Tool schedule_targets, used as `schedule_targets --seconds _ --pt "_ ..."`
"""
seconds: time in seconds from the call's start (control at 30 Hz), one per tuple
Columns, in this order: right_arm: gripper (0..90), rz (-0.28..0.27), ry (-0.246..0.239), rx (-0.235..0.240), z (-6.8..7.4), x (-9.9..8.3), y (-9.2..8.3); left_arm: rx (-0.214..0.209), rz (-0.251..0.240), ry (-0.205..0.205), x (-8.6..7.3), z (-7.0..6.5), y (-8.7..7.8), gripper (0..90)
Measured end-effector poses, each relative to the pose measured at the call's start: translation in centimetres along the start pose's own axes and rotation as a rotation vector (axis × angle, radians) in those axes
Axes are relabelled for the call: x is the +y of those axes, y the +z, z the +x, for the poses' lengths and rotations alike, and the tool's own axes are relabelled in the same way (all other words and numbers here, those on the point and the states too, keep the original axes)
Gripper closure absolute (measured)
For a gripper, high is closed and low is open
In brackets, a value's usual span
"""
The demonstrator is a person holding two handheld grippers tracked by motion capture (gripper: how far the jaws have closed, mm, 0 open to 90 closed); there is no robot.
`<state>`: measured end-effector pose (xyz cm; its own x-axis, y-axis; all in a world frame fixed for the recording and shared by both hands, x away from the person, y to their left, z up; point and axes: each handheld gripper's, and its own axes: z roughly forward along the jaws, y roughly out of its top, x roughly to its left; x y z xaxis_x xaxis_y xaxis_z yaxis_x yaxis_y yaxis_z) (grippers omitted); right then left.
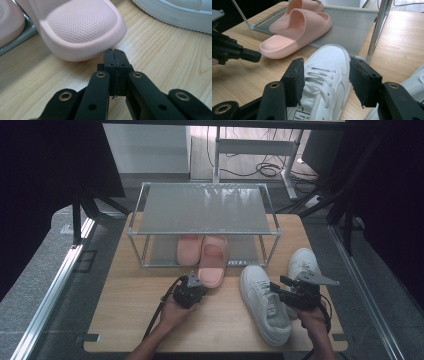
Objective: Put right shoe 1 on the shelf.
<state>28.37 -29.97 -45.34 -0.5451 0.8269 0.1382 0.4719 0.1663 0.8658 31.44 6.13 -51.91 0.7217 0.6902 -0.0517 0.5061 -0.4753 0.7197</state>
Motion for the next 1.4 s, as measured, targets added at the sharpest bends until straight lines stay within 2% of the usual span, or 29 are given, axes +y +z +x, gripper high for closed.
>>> schedule_targets --seconds 0.47,0.77,1.07,1.4 --pt "46.7 0.002 0.001 0.0 -0.1 0.0 0.0 0.023 0.009 -0.003 1.1 0.4 1.3 90.0" --pt "46.7 -0.002 0.004 -0.003 -0.2 0.0 -0.1 0.035 0.008 -0.025 1.8 0.9 2.2 90.0" --pt "46.7 -0.004 0.002 -0.006 -0.2 0.0 -0.2 0.034 0.001 -0.027 2.2 1.0 2.6 90.0" --pt "46.7 -0.005 0.002 -0.012 -0.1 0.0 -0.3 0.037 -0.014 -0.053 2.1 1.4 2.9 90.0"
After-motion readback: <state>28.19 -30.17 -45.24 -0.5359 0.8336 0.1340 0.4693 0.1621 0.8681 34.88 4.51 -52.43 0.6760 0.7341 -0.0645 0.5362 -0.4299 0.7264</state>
